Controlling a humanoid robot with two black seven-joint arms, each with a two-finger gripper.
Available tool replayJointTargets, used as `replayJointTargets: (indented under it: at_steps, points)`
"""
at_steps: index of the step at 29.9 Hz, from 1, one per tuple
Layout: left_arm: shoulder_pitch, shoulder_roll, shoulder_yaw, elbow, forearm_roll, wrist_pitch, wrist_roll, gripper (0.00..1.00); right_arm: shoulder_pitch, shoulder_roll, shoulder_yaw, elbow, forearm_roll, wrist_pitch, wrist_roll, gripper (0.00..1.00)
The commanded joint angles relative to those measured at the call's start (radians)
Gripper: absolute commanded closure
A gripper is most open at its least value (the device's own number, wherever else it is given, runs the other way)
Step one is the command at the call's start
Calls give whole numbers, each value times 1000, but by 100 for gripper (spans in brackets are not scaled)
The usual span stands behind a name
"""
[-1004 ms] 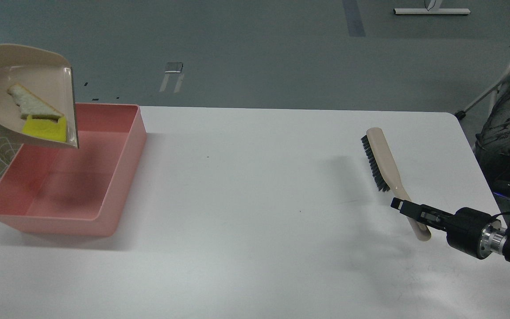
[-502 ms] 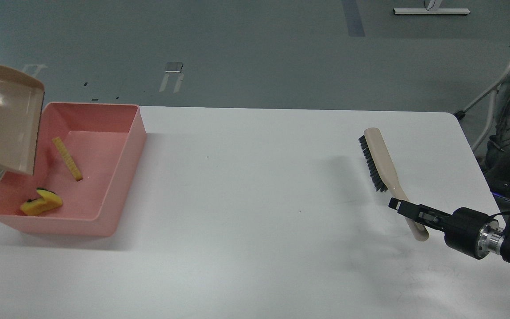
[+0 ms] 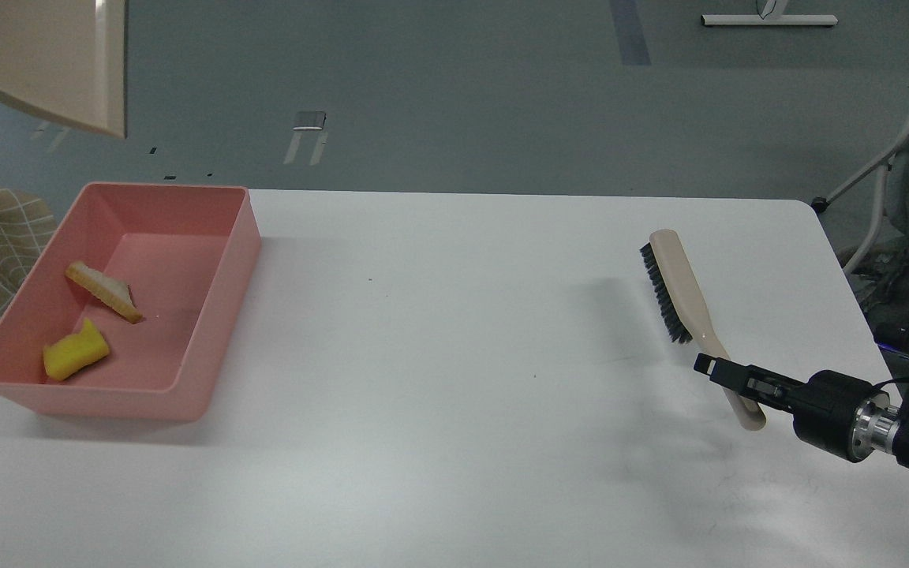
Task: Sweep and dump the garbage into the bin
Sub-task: 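Lower the empty dustpan back onto the table with the left gripper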
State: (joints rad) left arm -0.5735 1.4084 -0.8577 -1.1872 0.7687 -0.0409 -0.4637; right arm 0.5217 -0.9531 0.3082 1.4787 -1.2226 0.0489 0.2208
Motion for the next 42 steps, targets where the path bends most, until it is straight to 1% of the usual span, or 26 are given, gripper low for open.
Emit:
replayJointTargets:
  at_steps: [1,2,4,5,6,8,10,12,16,18,19,20,21,24,27,32,36,42]
  points:
    - [-46,-102,0,-3,-19,-20,62,100,0,-1,-1,-5,0,2,0,100]
    - [-54,-127,0,-3,-19,-20,74,100,0,-1,-1,-5,-1,2,0,100]
    - [-84,-239,3,-3,-23,-20,132,100,0,-3,-1,-6,-2,2,0,100]
    - [-89,-268,6,-3,-23,-19,148,100,0,-4,-1,-6,-2,2,0,100]
    - [-95,-320,6,-3,-23,-17,175,100,0,-6,-1,-6,-2,2,0,100]
    - [-100,-374,8,-3,-22,-16,204,100,0,-7,-1,-8,0,2,0,100]
    - [-101,-490,11,-3,-22,-13,252,100,0,-9,-3,-8,-2,2,0,100]
    - [-98,-573,16,-3,-20,-13,284,100,0,-9,-3,-12,0,2,0,100]
    - [-78,-676,25,-3,-19,-11,319,100,-2,-9,-3,-23,-1,2,2,100]
    - [-68,-736,78,-3,-17,-4,324,100,-2,-7,-6,-25,-2,2,0,100]
    - [-66,-746,95,-3,-17,7,324,100,-2,-7,-6,-25,-2,2,2,100]
    - [-62,-765,132,-3,-17,34,323,100,-2,-6,-6,-25,-2,2,2,100]
    - [-62,-766,132,-3,-17,35,323,100,-2,-6,-6,-25,-2,2,2,100]
    - [-52,-833,230,0,-19,107,312,100,-6,-3,-6,-26,-2,2,2,100]
    - [-46,-867,279,1,-16,153,306,100,-6,-3,-6,-25,-2,2,0,100]
    - [7,-942,301,23,4,203,292,100,-11,-1,-8,-26,-3,2,2,100]
    - [38,-974,299,26,50,233,290,100,-17,-1,-6,-26,-3,2,0,100]
    - [75,-1019,301,70,116,274,287,100,-17,0,-8,-26,-5,2,2,100]
